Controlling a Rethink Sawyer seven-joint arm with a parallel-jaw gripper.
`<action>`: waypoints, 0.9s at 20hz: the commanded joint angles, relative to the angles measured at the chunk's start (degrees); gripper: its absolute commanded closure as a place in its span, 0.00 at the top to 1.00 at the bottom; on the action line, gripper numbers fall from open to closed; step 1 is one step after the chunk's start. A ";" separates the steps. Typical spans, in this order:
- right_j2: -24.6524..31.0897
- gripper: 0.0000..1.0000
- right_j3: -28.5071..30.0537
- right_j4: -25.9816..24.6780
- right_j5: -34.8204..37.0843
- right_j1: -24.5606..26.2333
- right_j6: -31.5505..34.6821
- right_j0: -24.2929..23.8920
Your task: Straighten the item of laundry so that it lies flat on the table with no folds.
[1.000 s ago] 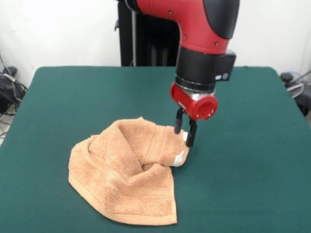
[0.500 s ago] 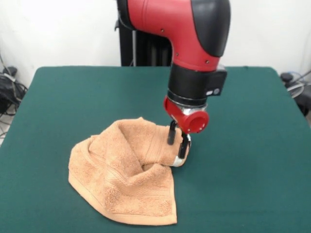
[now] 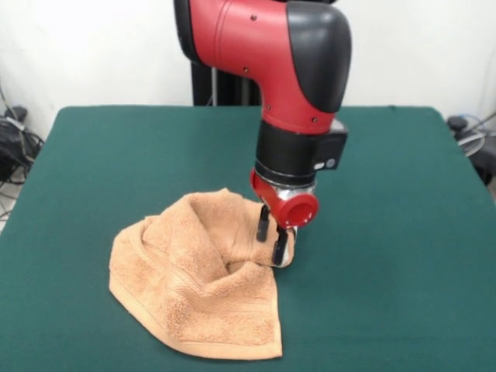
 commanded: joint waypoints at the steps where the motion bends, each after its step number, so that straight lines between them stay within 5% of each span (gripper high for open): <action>1: -1.12 1.00 -3.86 -0.04 4.07 4.53 3.74 0.77; 6: -1.81 1.00 -4.96 1.04 2.94 6.05 5.43 2.08; 7: -1.13 0.00 -4.97 0.82 3.34 5.89 5.17 1.53; 18: 0.94 0.00 -2.26 -0.40 8.47 2.57 3.46 1.45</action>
